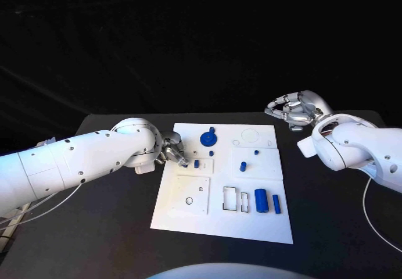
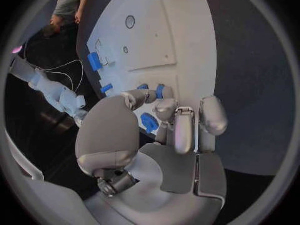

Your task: Assemble the parts on the task board

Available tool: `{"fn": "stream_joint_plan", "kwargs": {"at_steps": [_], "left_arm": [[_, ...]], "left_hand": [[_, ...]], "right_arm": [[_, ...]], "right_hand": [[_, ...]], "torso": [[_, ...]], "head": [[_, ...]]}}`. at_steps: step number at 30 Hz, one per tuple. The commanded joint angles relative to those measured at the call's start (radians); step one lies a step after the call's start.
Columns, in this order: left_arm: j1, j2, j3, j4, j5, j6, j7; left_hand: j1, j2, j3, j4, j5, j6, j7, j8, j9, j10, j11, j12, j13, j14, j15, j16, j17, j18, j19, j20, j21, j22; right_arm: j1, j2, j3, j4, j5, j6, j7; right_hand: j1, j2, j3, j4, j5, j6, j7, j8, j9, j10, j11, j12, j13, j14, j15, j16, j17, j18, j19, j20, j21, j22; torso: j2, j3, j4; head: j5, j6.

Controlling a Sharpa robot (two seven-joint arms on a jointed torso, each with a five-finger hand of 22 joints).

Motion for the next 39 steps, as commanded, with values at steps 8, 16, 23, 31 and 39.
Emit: {"fn": "stream_joint_plan", "kwargs": {"at_steps": [8,16,23,31,39], "left_arm": [[-0.006,0.011,-0.005,-0.004,0.024,0.005,-0.016],[-0.006,0.016,-0.005,-0.012,0.024,0.004,-0.026],[-0.006,0.016,-0.006,-0.018,0.023,0.006,-0.032],[-0.006,0.010,-0.005,-0.021,0.021,-0.007,-0.035],[-0.006,0.002,-0.003,-0.017,0.022,-0.031,-0.032]], "left_hand": [[-0.043,0.010,0.080,-0.135,-0.018,0.006,-0.021,-0.001,-0.010,0.010,-0.006,-0.016,-0.025,0.061,-0.011,0.006,0.076,-0.005,0.002,-0.002,-0.010,-0.010],[-0.060,0.009,0.004,-0.083,-0.023,0.011,-0.028,-0.004,-0.022,0.008,-0.010,-0.019,-0.029,0.061,-0.015,0.006,0.076,-0.005,0.004,-0.006,-0.018,-0.015],[-0.072,0.001,-0.069,-0.031,-0.025,0.022,-0.030,-0.012,-0.038,0.006,-0.012,-0.017,-0.028,0.061,-0.016,0.006,0.077,-0.005,0.007,-0.007,-0.022,-0.017],[-0.076,-0.009,-0.189,0.039,-0.028,0.034,-0.029,-0.020,-0.057,0.003,-0.011,-0.016,-0.028,0.060,-0.015,0.006,0.077,-0.005,0.009,-0.007,-0.027,-0.020],[-0.074,-0.017,-0.285,0.114,-0.053,0.038,-0.027,-0.027,-0.070,0.000,-0.008,-0.018,-0.032,0.060,-0.014,0.006,0.077,-0.005,0.010,-0.006,-0.030,-0.022]], "right_arm": [[0.000,-0.001,0.000,0.001,-0.001,0.009,0.005],[0.000,-0.002,0.000,0.002,-0.001,0.008,0.006],[0.000,-0.003,0.000,0.002,-0.001,0.008,0.006],[0.000,-0.003,0.000,0.001,0.000,0.006,0.008],[0.000,-0.003,0.000,0.001,0.000,0.006,0.010]], "right_hand": [[-0.005,0.002,-0.004,0.006,0.004,-0.008,0.001,0.004,0.001,-0.005,0.001,-0.004,-0.002,0.043,-0.007,-0.004,-0.001,0.009,-0.004,0.001,-0.007,-0.001],[-0.005,0.002,-0.004,0.006,0.004,-0.008,0.001,0.004,0.001,-0.005,0.001,-0.004,-0.002,0.043,-0.007,-0.004,-0.001,0.009,-0.004,0.001,-0.007,-0.001],[-0.005,0.001,-0.005,0.006,0.004,-0.009,0.001,0.004,0.001,-0.005,0.001,-0.005,-0.002,0.043,-0.007,-0.004,-0.002,0.009,-0.005,0.001,-0.008,-0.002],[-0.006,0.001,-0.006,0.008,0.004,-0.010,0.001,0.004,0.002,-0.005,0.001,-0.005,-0.002,0.043,-0.007,-0.005,-0.002,0.009,-0.005,0.000,-0.010,-0.003],[-0.007,0.001,-0.007,0.009,0.003,-0.010,0.001,0.004,0.002,-0.005,0.001,-0.005,-0.002,0.043,-0.007,-0.005,-0.002,0.009,-0.006,0.000,-0.011,-0.004]], "torso": [[0.001,-0.0010,0.0005],[0.002,-0.0016,0.0012],[0.002,-0.0019,0.0019],[0.002,-0.0022,0.0011],[0.001,-0.0023,0.0007]], "head": [[-0.002,0.003],[-0.004,0.002],[-0.006,0.002],[-0.006,0.005],[-0.007,0.008]]}}
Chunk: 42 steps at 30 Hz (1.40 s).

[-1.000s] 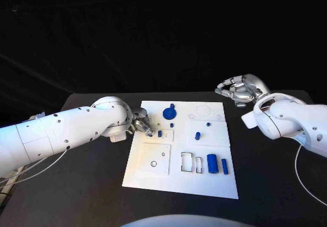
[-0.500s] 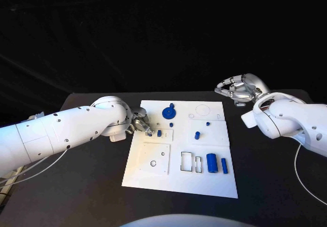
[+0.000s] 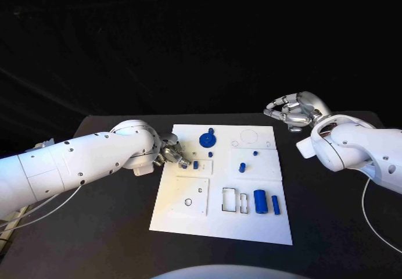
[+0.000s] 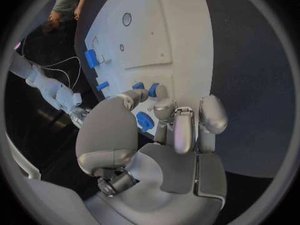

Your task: Assemble the parts on the task board

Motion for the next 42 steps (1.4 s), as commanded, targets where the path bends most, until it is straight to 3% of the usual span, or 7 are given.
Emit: {"fn": "stream_joint_plan", "kwargs": {"at_steps": [1,5,17,22,28,34,42], "left_arm": [[-0.003,-0.006,-0.001,0.003,0.006,-0.020,-0.008],[-0.003,-0.012,0.000,0.006,0.019,-0.043,-0.007],[-0.003,-0.029,0.013,0.018,0.063,-0.122,0.021],[0.000,-0.036,0.021,0.022,0.143,-0.201,0.106],[0.000,-0.025,0.020,0.020,0.183,-0.304,0.250],[-0.003,-0.005,0.007,0.016,0.085,-0.408,0.405],[-0.020,0.029,-0.013,0.000,-0.156,-0.467,0.552]], "left_hand": [[-0.002,-0.004,-0.027,0.016,-0.016,0.000,0.005,-0.005,-0.005,-0.008,0.000,-0.004,-0.003,0.060,-0.006,0.006,0.078,-0.005,0.003,0.001,-0.006,-0.001],[-0.023,0.004,-0.075,0.020,-0.086,-0.002,0.008,-0.009,-0.013,-0.015,0.003,-0.003,-0.003,0.060,-0.004,0.005,0.077,-0.004,0.000,0.003,-0.010,-0.007],[-0.023,0.021,-0.120,0.021,-0.094,-0.022,0.014,-0.019,-0.023,-0.048,0.008,-0.035,-0.060,0.059,-0.001,0.004,0.076,0.002,-0.016,0.006,-0.023,-0.035],[0.004,0.034,-0.154,0.021,-0.090,-0.080,0.041,-0.040,-0.037,-0.195,0.033,-0.203,-0.305,0.049,0.019,-0.010,0.051,0.021,-0.088,0.021,-0.084,-0.150],[0.071,0.056,-0.245,0.021,-0.092,-0.248,0.126,-0.099,-0.096,-0.405,0.116,-0.329,-0.390,-0.082,0.094,-0.153,-0.201,0.071,-0.304,0.081,-0.284,-0.456],[0.300,0.065,-0.213,0.002,-0.083,-0.267,0.148,-0.134,-0.166,-0.482,0.139,-0.387,-0.466,-0.187,0.117,-0.229,-0.364,0.076,-0.330,0.109,-0.336,-0.485],[0.447,-0.010,-0.073,-0.018,-0.091,-0.236,0.149,-0.188,-0.252,-0.506,0.147,-0.489,-0.576,-0.273,0.125,-0.263,-0.485,0.075,-0.355,0.115,-0.349,-0.489]], "right_arm": [[0.000,0.000,0.000,0.000,0.000,0.006,0.008],[-0.001,0.000,0.000,-0.001,0.000,0.006,0.009],[-0.001,0.000,0.000,-0.003,0.000,0.006,0.009],[-0.001,0.000,0.000,-0.005,0.001,0.006,0.009],[-0.002,-0.001,0.000,-0.006,0.002,0.005,0.010],[-0.002,-0.001,0.000,-0.006,0.003,0.007,0.010],[-0.003,-0.001,0.000,-0.006,0.003,0.010,0.010]], "right_hand": [[-0.007,0.001,-0.004,0.006,0.003,-0.007,-0.002,0.004,0.001,-0.005,0.001,-0.005,-0.002,0.043,-0.006,-0.005,-0.001,0.009,-0.006,0.000,-0.006,-0.001],[-0.007,0.001,-0.004,0.006,0.003,-0.007,-0.002,0.004,0.001,-0.005,0.001,-0.005,-0.002,0.043,-0.006,-0.005,-0.001,0.009,-0.006,0.000,-0.006,-0.001],[-0.007,0.001,-0.004,0.006,0.003,-0.007,-0.002,0.004,0.001,-0.005,0.001,-0.005,-0.002,0.043,-0.006,-0.005,-0.001,0.009,-0.006,0.000,-0.006,-0.001],[-0.009,0.001,-0.005,0.007,0.003,-0.007,-0.002,0.004,0.001,-0.005,0.001,-0.005,-0.002,0.043,-0.006,-0.005,-0.001,0.009,-0.006,0.000,-0.006,-0.001],[-0.010,0.001,-0.006,0.008,0.003,-0.008,-0.002,0.004,0.001,-0.005,0.001,-0.005,-0.002,0.043,-0.006,-0.005,-0.001,0.009,-0.006,0.000,-0.006,-0.002],[-0.010,0.001,-0.006,0.008,0.003,-0.008,-0.002,0.004,0.001,-0.005,0.001,-0.005,-0.002,0.043,-0.006,-0.005,-0.001,0.009,-0.006,0.000,-0.006,-0.002],[-0.011,0.002,-0.006,0.009,0.003,-0.008,-0.002,0.005,0.001,-0.006,0.001,-0.006,-0.003,0.043,-0.006,-0.005,-0.001,0.009,-0.005,0.000,-0.007,-0.002]], "torso": [[0.000,0.0001,-0.0002],[-0.001,0.0001,-0.0001],[-0.001,0.0007,-0.0004],[-0.002,0.0007,-0.0003],[0.000,-0.0001,0.0021],[0.000,0.0005,-0.0006],[0.001,0.0004,-0.0006]], "head": [[-0.001,0.002],[-0.002,0.004],[-0.002,0.007],[-0.002,0.009],[-0.010,0.014],[-0.009,0.016],[-0.015,0.019]]}}
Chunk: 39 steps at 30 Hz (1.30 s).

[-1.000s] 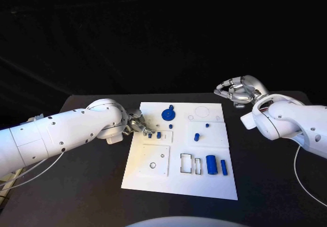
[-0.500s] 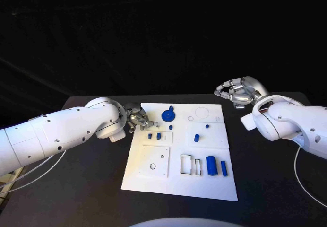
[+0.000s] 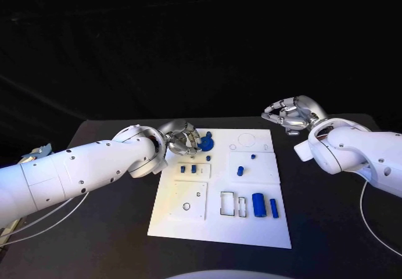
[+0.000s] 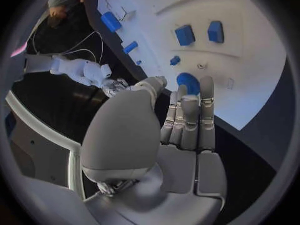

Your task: Assemble the parts on the task board

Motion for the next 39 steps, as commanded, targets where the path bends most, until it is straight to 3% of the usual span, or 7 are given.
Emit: {"fn": "stream_joint_plan", "kwargs": {"at_steps": [1,5,13,29,39], "left_arm": [[-0.006,0.014,-0.006,-0.007,-0.198,-0.059,0.139],[-0.013,0.031,-0.014,-0.020,-0.279,-0.044,0.147],[-0.021,0.065,-0.020,-0.050,-0.386,0.005,0.124],[-0.022,0.117,-0.021,-0.091,-0.444,0.083,0.062],[-0.022,0.143,-0.021,-0.121,-0.453,0.120,0.040]], "left_hand": [[0.008,-0.017,0.015,-0.004,-0.004,0.009,-0.004,-0.016,-0.019,-0.010,-0.002,-0.027,-0.025,-0.013,0.001,-0.002,-0.019,0.013,-0.007,0.001,-0.002,0.003],[0.008,-0.032,0.019,-0.008,-0.006,0.013,-0.008,-0.037,-0.039,-0.019,-0.001,-0.056,-0.050,-0.026,0.002,-0.002,-0.039,0.013,-0.013,0.002,0.000,0.005],[0.013,-0.037,0.022,-0.021,-0.006,0.036,-0.016,-0.049,-0.057,-0.026,0.005,-0.084,-0.077,-0.018,0.005,0.020,-0.038,0.013,-0.013,0.005,0.012,0.013],[0.014,-0.029,0.033,-0.039,-0.006,0.085,-0.029,-0.066,-0.082,-0.012,0.007,-0.109,-0.113,0.033,0.007,0.093,0.011,0.014,-0.002,0.008,0.051,0.036],[0.025,-0.016,0.075,-0.062,-0.008,0.127,-0.034,-0.079,-0.100,0.038,-0.005,-0.115,-0.134,0.066,-0.003,0.137,0.046,0.015,0.001,-0.001,0.084,0.057]], "right_arm": [[-0.001,0.000,0.000,0.000,0.001,0.010,0.009],[-0.002,0.001,0.000,0.000,0.001,0.010,0.011],[-0.003,0.004,0.000,-0.001,0.002,0.011,0.012],[-0.004,0.010,0.000,-0.003,0.002,0.013,0.012],[-0.004,0.012,0.000,-0.003,0.002,0.014,0.012]], "right_hand": [[-0.011,0.002,-0.001,0.004,0.003,-0.008,-0.002,0.005,0.001,-0.006,0.001,-0.006,-0.002,0.043,-0.006,-0.005,-0.001,0.009,-0.006,0.000,-0.004,-0.001],[-0.010,0.003,-0.001,0.004,0.004,-0.008,-0.002,0.005,0.001,-0.008,0.001,-0.008,-0.004,0.042,-0.006,-0.006,-0.003,0.010,-0.008,0.000,-0.008,-0.004],[-0.010,0.003,0.000,0.004,0.004,-0.008,-0.002,0.005,0.001,-0.014,0.001,-0.014,-0.011,0.042,-0.007,-0.007,-0.004,0.012,-0.011,0.000,-0.013,-0.009],[-0.009,0.004,0.000,0.004,0.006,-0.008,-0.002,0.005,0.001,-0.017,0.001,-0.017,-0.013,0.041,-0.007,-0.009,-0.008,0.013,-0.013,0.000,-0.018,-0.012],[-0.009,0.004,0.000,0.004,0.006,-0.008,-0.002,0.005,0.001,-0.017,0.001,-0.017,-0.013,0.041,-0.007,-0.009,-0.008,0.013,-0.013,0.000,-0.018,-0.012]], "torso": [[0.001,0.0000,-0.0002],[0.001,0.0006,-0.0011],[0.001,0.0010,-0.0004],[0.000,0.0015,-0.0013],[0.000,0.0015,-0.0001]], "head": [[-0.003,-0.001],[-0.004,-0.001],[-0.007,-0.003],[-0.009,-0.006],[-0.013,-0.009]]}}
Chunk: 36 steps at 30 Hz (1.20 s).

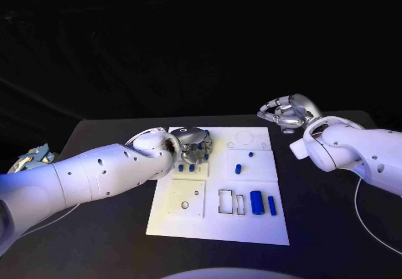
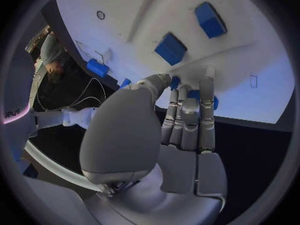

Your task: Assemble the parts on the task board

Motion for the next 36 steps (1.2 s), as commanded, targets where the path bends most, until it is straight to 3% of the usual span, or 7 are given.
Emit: {"fn": "stream_joint_plan", "kwargs": {"at_steps": [1,17,33,36], "left_arm": [[0.000,0.008,0.000,-0.005,-0.020,0.045,-0.019],[0.000,0.016,0.000,-0.013,-0.010,0.032,0.002],[0.000,0.015,0.001,-0.016,0.017,-0.008,0.017],[0.000,0.004,0.006,-0.004,0.029,-0.021,0.020]], "left_hand": [[0.006,0.010,0.015,-0.006,-0.006,0.017,0.000,-0.009,-0.004,0.019,-0.003,-0.005,-0.005,0.018,-0.005,0.018,0.018,0.015,0.004,-0.006,0.013,0.006],[-0.010,0.034,0.068,-0.049,-0.016,0.089,-0.008,-0.030,-0.017,0.120,-0.030,-0.044,-0.036,0.080,-0.030,0.067,0.079,0.009,0.031,-0.025,0.074,0.063],[-0.033,0.038,0.084,-0.072,-0.018,0.121,-0.001,-0.051,-0.021,0.159,-0.025,-0.104,-0.059,0.092,-0.027,0.073,0.077,0.005,0.043,-0.026,0.092,0.086],[-0.035,0.038,0.085,-0.074,-0.018,0.124,0.000,-0.054,-0.021,0.165,-0.025,-0.111,-0.061,0.094,-0.026,0.074,0.079,0.005,0.045,-0.026,0.094,0.089]], "right_arm": [[-0.001,0.002,0.000,0.000,-0.001,0.013,0.008],[-0.002,0.005,0.000,-0.002,-0.001,0.015,0.008],[-0.005,0.004,0.000,-0.003,-0.002,0.015,0.008],[-0.006,0.004,0.000,-0.004,-0.002,0.015,0.008]], "right_hand": [[-0.009,0.004,-0.001,0.004,0.006,-0.005,0.001,0.005,0.002,-0.009,0.001,-0.006,-0.001,0.041,-0.007,-0.005,-0.001,0.013,-0.006,0.000,-0.004,-0.001],[-0.009,0.006,-0.001,0.006,0.008,-0.004,0.001,0.007,0.002,-0.008,0.001,-0.005,0.001,0.041,-0.007,-0.006,-0.002,0.013,-0.006,0.000,-0.005,-0.001],[-0.009,0.007,-0.001,0.007,0.009,-0.004,0.001,0.007,0.002,-0.007,0.001,-0.005,0.001,0.041,-0.007,-0.006,-0.002,0.013,-0.006,0.000,-0.006,-0.002],[-0.009,0.007,-0.001,0.007,0.009,-0.004,0.001,0.007,0.002,-0.007,0.001,-0.005,0.001,0.041,-0.007,-0.006,-0.002,0.013,-0.006,0.000,-0.006,-0.002]], "torso": [[-0.001,-0.0001,0.0007],[-0.002,-0.0009,0.0019],[-0.002,-0.0014,0.0012],[-0.002,-0.0015,0.0004]], "head": [[-0.001,-0.001],[0.000,-0.003],[0.000,0.004],[0.000,0.006]]}}
